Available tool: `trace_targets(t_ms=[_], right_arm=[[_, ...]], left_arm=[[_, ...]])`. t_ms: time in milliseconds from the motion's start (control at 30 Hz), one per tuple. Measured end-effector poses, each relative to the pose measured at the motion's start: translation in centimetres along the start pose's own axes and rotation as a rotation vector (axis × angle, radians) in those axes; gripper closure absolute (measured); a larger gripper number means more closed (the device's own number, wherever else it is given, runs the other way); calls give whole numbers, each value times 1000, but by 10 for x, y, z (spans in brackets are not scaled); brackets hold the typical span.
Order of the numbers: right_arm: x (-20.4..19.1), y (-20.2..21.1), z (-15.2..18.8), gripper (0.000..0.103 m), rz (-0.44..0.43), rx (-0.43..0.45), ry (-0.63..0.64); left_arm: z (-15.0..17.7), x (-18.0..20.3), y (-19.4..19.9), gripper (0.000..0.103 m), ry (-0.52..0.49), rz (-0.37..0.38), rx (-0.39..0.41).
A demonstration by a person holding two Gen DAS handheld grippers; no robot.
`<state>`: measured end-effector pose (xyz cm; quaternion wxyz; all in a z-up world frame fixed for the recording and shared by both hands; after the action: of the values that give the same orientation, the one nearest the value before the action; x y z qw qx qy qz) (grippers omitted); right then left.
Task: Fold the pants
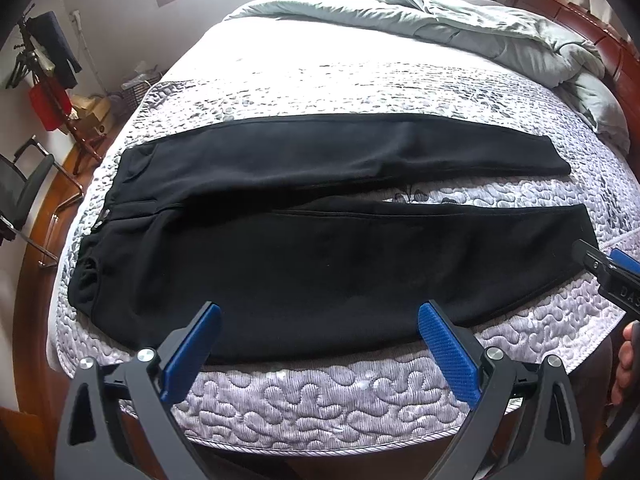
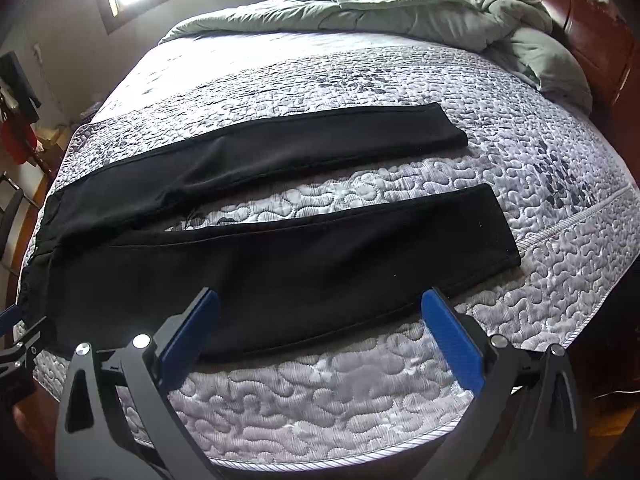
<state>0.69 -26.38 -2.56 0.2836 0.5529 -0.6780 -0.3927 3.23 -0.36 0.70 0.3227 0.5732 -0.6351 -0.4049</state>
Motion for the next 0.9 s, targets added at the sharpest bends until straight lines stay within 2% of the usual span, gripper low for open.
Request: trace_targets(t_ms=[900], right_arm=[[-2,-4,-4,3,-13,-8,23]], left_arm=[[-5,1,-1,4,-12,-16,1]])
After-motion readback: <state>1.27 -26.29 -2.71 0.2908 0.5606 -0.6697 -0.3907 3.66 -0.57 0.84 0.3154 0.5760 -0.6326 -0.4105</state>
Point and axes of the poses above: each gripper's, at about its wrist camera, not at the fingertips, and y roughly against the way its jaws point, x to its right, z to its underside, the point moved 1 cm from there along -y, roughly the way its jaws point, and after that the axes turned 1 degree about y, right-handed, at the moved point
